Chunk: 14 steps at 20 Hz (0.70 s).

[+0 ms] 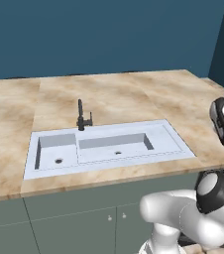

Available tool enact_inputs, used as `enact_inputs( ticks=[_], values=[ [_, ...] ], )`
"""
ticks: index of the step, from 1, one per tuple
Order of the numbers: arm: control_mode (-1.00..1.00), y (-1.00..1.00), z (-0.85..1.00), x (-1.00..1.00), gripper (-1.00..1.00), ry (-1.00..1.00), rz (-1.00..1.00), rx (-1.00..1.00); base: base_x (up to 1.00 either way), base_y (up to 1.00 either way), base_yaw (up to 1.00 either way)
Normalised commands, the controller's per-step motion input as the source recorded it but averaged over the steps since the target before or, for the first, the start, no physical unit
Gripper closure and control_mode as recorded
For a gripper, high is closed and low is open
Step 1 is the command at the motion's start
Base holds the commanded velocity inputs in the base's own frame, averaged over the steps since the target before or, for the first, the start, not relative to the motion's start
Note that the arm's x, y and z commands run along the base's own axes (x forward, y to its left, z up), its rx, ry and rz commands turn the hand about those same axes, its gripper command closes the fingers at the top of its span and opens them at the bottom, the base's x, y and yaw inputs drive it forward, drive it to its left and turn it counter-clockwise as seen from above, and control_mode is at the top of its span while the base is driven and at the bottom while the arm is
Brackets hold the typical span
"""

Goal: Pick up the cup and bowl from the counter, place them in the dishwasher, and close the dishwasher door.

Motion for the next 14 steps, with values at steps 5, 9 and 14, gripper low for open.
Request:
enact_inputs(
  ticks=[5,9,14],
  values=[
    [-1.00,-0.35,-0.16,0.00,-1.00,0.00,0.00,0.00,0.00,0.00,0.00],
    [-1.00,-0.30,-0.21,-0.01,-1.00,0.00,0.00,0.00,0.00,0.00,0.00],
    [-1.00,-0.23,-0.28,0.00,-1.00,0.00,0.00,0.00,0.00,0.00,0.00]
  ],
)
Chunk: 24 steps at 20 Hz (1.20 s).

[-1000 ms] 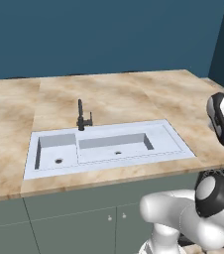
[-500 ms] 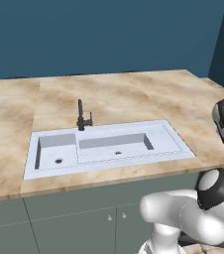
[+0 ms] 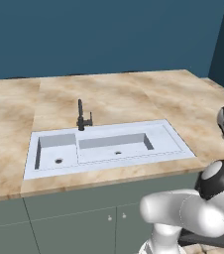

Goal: Pick up the cup and bowl from the counter, place them in the dishwasher, and close the dishwasher door.

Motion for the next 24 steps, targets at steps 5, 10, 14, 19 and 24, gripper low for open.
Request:
enact_inputs(
  ticks=[5,10,14,19,24],
  values=[
    [-1.00,-0.32,-0.15,0.00,-1.00,0.00,0.00,0.00,0.00,0.00,0.00],
    [-1.00,-0.40,-0.09,0.00,-1.00,0.00,0.00,0.00,0.00,0.00,0.00],
    [-1.00,-0.39,-0.14,0.07,-1.00,0.00,0.00,0.00,0.00,0.00,0.00],
    [-1.00,-0.38,-0.19,0.22,-1.00,0.00,0.00,0.00,0.00,0.00,0.00],
    [-1.00,-0.36,-0.21,0.33,-1.00,0.00,0.00,0.00,0.00,0.00,0.00]
  ],
)
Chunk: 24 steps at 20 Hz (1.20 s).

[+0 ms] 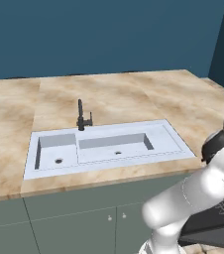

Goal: Pick up the cup and bowl from the counter, place them in the dishwasher, and close the dishwasher door.

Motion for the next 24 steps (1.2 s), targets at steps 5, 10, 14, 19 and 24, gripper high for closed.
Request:
enact_inputs(
  ticks=[5,10,14,19,24],
  values=[
    [-1.00,-0.39,-0.14,0.35,-1.00,0.00,0.00,0.00,0.00,0.00,0.00],
    [-1.00,-0.37,-0.13,0.33,-1.00,0.00,0.00,0.00,0.00,0.00,0.00],
    [-1.00,-0.35,-0.14,0.35,-1.00,0.00,0.00,0.01,0.00,0.00,0.00],
    [-1.00,-0.35,-0.16,0.35,-1.00,0.00,0.00,0.02,0.00,0.00,0.00],
    [-1.00,-0.26,-0.32,0.29,-1.00,0.00,0.00,0.04,0.00,0.00,0.00]
  ],
)
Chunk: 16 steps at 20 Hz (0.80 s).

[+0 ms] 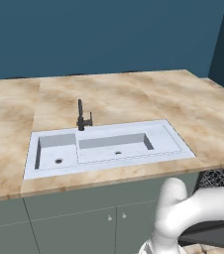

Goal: Pick up the cup and bowl from the counter, place them in the dishwasher, and close the dishwasher door.

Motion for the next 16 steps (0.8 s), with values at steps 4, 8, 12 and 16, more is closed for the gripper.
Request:
enact_inputs(
  ticks=[4,8,12,16],
  values=[
    [-1.00,-0.18,-0.34,0.29,1.00,0.00,0.00,0.03,0.00,0.00,0.00],
    [-1.00,-0.09,-0.13,0.05,1.00,-0.01,0.00,0.01,0.00,0.00,0.00],
    [-1.00,0.00,-0.01,-0.17,1.00,-0.05,-0.02,0.00,0.00,0.00,0.00],
    [-1.00,0.00,-0.05,-0.16,1.00,-0.04,-0.01,0.01,0.00,0.00,0.00]
  ],
)
